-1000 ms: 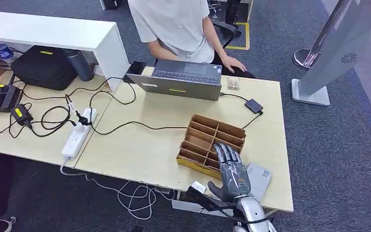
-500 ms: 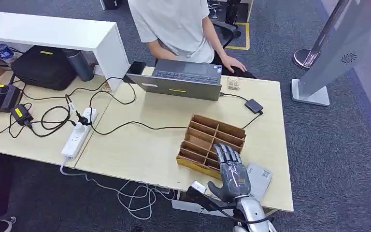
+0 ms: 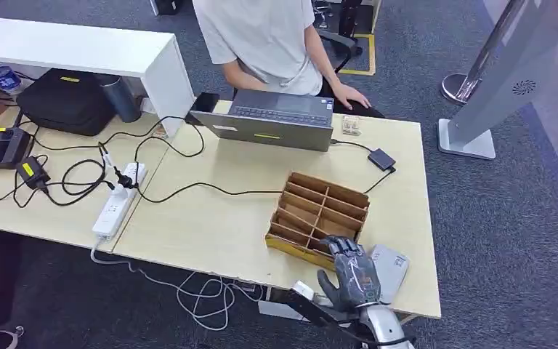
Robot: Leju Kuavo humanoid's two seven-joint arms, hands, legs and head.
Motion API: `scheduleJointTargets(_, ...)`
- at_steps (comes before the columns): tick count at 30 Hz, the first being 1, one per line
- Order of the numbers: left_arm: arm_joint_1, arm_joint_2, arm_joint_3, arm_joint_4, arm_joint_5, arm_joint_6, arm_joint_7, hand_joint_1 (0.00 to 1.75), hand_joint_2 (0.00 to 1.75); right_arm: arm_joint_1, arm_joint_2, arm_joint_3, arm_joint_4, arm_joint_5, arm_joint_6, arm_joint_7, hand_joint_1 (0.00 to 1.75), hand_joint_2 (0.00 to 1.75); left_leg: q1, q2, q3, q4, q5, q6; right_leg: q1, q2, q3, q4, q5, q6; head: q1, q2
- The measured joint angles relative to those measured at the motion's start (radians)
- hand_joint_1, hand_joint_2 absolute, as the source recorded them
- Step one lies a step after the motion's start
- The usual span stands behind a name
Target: Pass the card to the sensor for recognition and then transmit it.
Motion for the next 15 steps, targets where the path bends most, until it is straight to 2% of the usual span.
scheduleJointTargets(15, 0.002, 0.001, 0.000, 0.000, 0.013, 0.000, 0.001, 0.00, 1.75, 0.001, -0.004, -0.002, -0.005, -0.065, -0.003, -0.034, 1.75, 1.75, 0.000, 0.000, 0.001, 0.000, 0.000, 0.000, 0.000, 0.000, 0.001, 0.000, 0.000, 0.000, 0.000, 0.000)
